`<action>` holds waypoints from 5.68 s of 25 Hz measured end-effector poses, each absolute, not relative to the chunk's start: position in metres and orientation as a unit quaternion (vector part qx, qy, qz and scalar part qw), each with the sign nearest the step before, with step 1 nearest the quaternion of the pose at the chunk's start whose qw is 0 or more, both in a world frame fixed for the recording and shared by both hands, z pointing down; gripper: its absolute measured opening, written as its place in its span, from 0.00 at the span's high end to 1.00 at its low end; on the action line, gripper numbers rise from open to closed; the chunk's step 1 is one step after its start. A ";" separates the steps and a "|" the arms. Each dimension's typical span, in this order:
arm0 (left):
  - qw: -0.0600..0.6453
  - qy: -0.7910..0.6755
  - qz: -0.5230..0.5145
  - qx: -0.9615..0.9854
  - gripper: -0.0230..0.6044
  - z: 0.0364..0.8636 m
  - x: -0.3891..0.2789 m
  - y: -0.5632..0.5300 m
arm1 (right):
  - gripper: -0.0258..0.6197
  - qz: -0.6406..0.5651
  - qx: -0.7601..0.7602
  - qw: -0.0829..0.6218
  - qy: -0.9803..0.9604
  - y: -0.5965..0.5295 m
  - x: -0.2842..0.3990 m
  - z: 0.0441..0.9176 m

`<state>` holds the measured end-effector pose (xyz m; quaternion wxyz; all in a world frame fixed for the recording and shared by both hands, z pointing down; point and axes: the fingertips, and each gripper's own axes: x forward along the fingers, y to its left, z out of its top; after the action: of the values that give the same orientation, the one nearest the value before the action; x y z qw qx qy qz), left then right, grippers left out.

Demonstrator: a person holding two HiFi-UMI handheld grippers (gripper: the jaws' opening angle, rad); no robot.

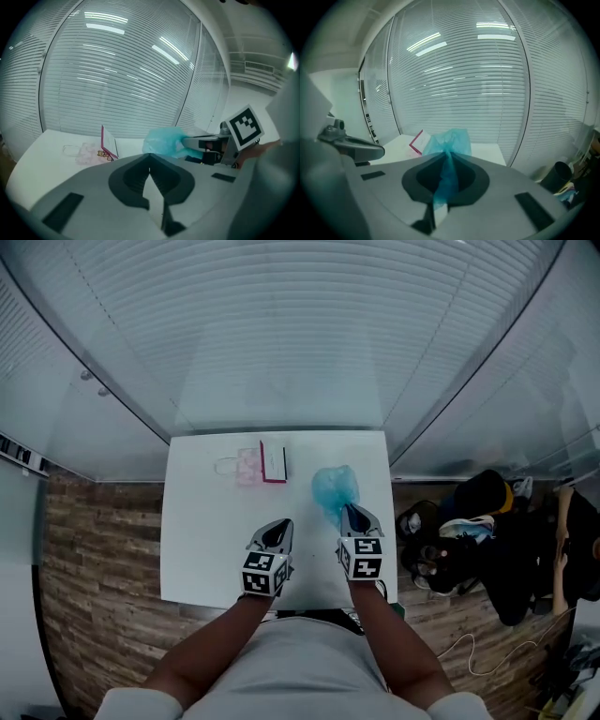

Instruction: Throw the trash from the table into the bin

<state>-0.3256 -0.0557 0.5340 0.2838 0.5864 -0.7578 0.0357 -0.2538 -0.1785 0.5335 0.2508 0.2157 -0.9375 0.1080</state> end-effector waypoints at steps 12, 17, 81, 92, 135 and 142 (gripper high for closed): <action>0.212 -0.766 0.020 0.607 0.96 0.476 -0.332 -0.028 | 0.94 0.076 0.241 0.177 -0.951 -0.106 -0.244 0.461; 0.187 -0.760 0.012 0.623 0.96 0.452 -0.332 -0.031 | 0.94 0.065 0.245 0.162 -0.954 -0.099 -0.250 0.442; 0.331 -0.429 0.229 0.809 0.96 0.726 0.254 -0.125 | 0.94 0.311 0.517 0.264 -0.753 -0.121 0.357 0.738; 0.369 -0.420 0.257 0.788 0.96 0.845 0.257 -0.103 | 0.94 0.359 0.473 0.322 -0.737 -0.102 0.351 0.890; 0.415 -0.432 0.271 0.754 0.96 0.973 0.217 -0.074 | 0.70 0.437 0.406 0.392 -0.701 -0.037 0.323 1.088; 0.390 -0.421 0.276 0.771 0.96 0.931 0.220 -0.066 | 0.70 0.424 0.412 0.376 -0.713 -0.041 0.319 1.036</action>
<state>0.2202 -0.0657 0.9309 0.3897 0.7714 -0.4206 0.2761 0.3185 -0.0415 1.0358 0.3757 0.4125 -0.7132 0.4243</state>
